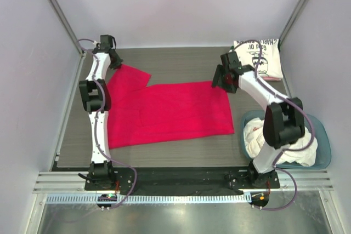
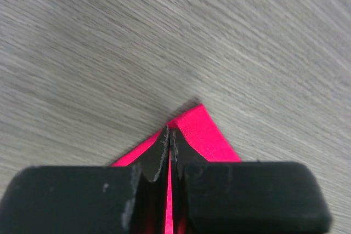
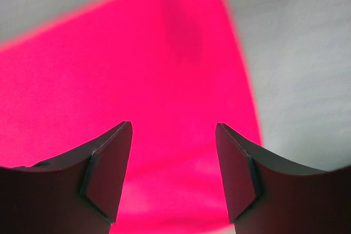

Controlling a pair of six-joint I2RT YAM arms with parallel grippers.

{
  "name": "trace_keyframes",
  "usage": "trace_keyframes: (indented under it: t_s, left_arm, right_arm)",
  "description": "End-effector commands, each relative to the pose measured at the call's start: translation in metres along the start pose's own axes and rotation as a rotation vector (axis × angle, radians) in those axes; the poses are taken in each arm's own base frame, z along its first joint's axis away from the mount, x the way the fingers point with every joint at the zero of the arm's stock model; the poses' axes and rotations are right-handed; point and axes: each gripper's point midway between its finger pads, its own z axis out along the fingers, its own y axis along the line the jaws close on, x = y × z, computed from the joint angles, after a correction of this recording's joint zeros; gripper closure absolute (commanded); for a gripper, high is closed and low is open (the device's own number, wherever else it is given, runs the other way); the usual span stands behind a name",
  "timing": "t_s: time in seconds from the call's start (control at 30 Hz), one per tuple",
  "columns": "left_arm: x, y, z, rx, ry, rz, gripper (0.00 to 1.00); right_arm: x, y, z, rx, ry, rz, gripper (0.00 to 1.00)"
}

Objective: Fold and stack the t-shirts
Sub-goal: Fold the tshirt

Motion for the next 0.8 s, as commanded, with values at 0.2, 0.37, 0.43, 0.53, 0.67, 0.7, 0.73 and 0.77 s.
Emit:
trace_keyframes:
  t_s: [0.2,0.37,0.43,0.53,0.67,0.7,0.73,0.77]
  left_arm:
    - [0.003,0.018,0.008,0.023,0.041,-0.069,1.00]
    - [0.002,0.024,0.008,0.020,0.037,-0.093,1.00]
    - [0.002,0.025,0.009,0.018,0.036,-0.099,1.00]
    - [0.004,0.022,0.008,0.039,0.049,-0.103,1.00]
    - [0.005,0.023,0.009,0.042,0.053,-0.106,1.00]
    - [0.004,0.023,0.009,0.043,0.052,-0.108,1.00]
    - [0.004,0.022,0.009,0.044,0.051,-0.108,1.00]
    - [0.004,0.024,0.009,0.041,0.053,-0.110,1.00]
  right_arm:
    - [-0.078,-0.018,0.076,0.196,-0.051,-0.009,0.38]
    - [-0.098,-0.011,0.103,0.203,-0.064,-0.018,0.42]
    - [-0.099,-0.009,0.116,0.203,-0.055,-0.018,0.43]
    - [-0.098,-0.011,0.126,0.217,-0.046,-0.020,0.45]
    - [-0.092,-0.017,0.135,0.244,-0.033,-0.031,0.45]
    - [-0.092,-0.018,0.137,0.249,-0.034,-0.032,0.46]
    - [-0.090,-0.019,0.138,0.253,-0.029,-0.036,0.47]
    - [-0.088,-0.019,0.141,0.255,-0.025,-0.036,0.49]
